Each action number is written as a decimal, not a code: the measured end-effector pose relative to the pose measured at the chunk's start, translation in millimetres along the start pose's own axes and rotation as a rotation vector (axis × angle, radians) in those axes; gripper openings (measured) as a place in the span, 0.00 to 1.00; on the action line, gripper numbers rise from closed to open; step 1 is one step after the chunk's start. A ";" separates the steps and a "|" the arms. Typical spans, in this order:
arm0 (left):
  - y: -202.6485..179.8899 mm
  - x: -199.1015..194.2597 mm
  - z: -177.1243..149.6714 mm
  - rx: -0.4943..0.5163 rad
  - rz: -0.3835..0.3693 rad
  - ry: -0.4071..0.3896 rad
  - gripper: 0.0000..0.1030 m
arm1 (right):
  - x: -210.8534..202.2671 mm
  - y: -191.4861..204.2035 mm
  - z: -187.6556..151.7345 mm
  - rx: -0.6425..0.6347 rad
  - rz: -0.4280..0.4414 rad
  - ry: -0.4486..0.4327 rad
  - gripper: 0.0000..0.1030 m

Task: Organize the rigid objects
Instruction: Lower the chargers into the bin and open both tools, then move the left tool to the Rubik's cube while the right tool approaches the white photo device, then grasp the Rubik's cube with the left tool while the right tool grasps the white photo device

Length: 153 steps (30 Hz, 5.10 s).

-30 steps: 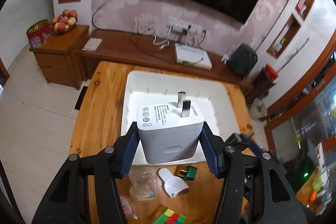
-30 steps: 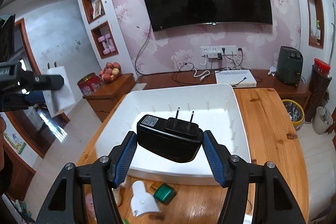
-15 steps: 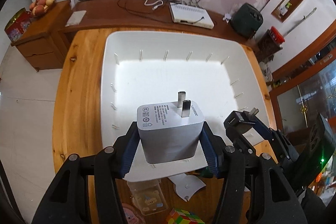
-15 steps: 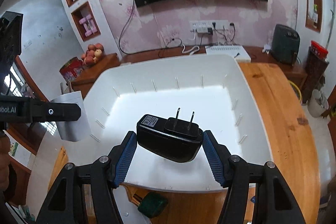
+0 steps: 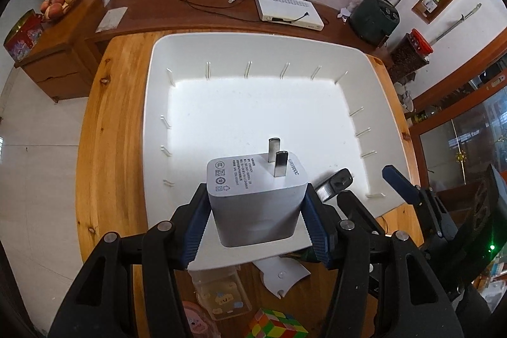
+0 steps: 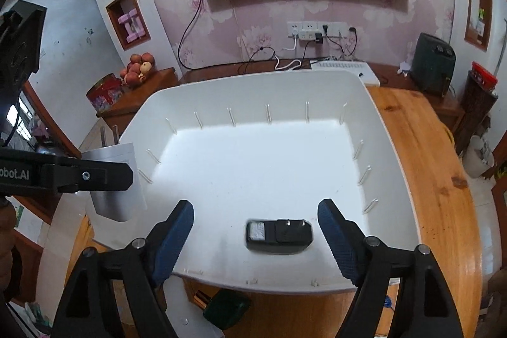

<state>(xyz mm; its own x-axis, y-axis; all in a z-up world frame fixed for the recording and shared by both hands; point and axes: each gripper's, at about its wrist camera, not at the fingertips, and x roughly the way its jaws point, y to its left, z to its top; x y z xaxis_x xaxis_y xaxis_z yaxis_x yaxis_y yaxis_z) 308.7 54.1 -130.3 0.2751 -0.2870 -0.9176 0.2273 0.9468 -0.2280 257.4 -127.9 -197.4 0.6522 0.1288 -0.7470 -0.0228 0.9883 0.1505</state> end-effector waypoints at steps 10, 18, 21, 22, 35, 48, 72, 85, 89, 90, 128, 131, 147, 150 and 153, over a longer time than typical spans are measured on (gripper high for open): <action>-25.5 -72.6 -14.0 0.029 -0.017 -0.240 0.78 | -67.8 -7.1 5.0 0.009 -0.013 -0.153 0.79; -40.6 -130.5 -43.6 0.001 0.011 -0.405 0.78 | -137.7 -18.5 -10.1 0.004 -0.045 -0.295 0.80; -40.5 -144.2 -57.7 -0.026 -0.007 -0.428 0.78 | -157.2 -24.4 -20.5 0.006 -0.056 -0.322 0.80; -40.4 -147.6 -61.5 -0.032 -0.007 -0.434 0.78 | -163.0 -26.9 -24.1 0.008 -0.057 -0.328 0.80; -53.1 -182.0 -129.4 -0.047 0.068 -0.497 0.78 | -209.5 -59.6 -75.3 0.034 -0.055 -0.355 0.80; -69.7 -167.4 -178.1 -0.042 0.131 -0.430 0.78 | -217.5 -83.8 -113.6 0.093 -0.018 -0.278 0.80; -65.4 -90.0 -163.7 0.128 0.239 -0.079 0.78 | -147.3 -116.1 -125.7 0.328 0.021 0.072 0.80; -56.6 -16.8 -150.9 0.185 0.209 0.252 0.78 | -87.9 -124.0 -132.4 0.477 -0.011 0.306 0.80; -57.3 4.9 -148.2 0.222 0.204 0.341 0.78 | -75.8 -127.0 -134.0 0.518 -0.042 0.352 0.80; -56.4 10.2 -148.4 0.227 0.199 0.361 0.78 | -72.3 -127.7 -134.0 0.526 -0.048 0.362 0.80; -63.8 93.7 -135.1 0.196 0.151 0.602 0.67 | -11.3 -100.9 -119.0 0.362 -0.202 0.547 0.59; -57.9 93.5 -134.7 0.163 0.146 0.593 0.66 | -11.7 -103.7 -119.1 0.360 -0.198 0.551 0.59; -54.4 69.9 -176.4 0.131 0.154 0.548 0.62 | -53.5 -126.9 -143.9 0.410 -0.179 0.538 0.59; -53.6 60.3 -183.9 0.123 0.149 0.524 0.60 | -66.7 -126.8 -146.9 0.405 -0.178 0.512 0.59; -52.6 51.5 -190.9 0.119 0.150 0.499 0.60 | -81.2 -120.8 -147.9 0.396 -0.173 0.483 0.59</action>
<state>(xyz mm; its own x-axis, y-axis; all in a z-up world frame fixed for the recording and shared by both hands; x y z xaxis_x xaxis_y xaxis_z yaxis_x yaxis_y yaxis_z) 132.6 17.4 -227.8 -0.1582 -0.0182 -0.9872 0.3319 0.9407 -0.0705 95.2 -245.8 -250.7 0.2048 0.0833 -0.9752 0.3938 0.9051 0.1601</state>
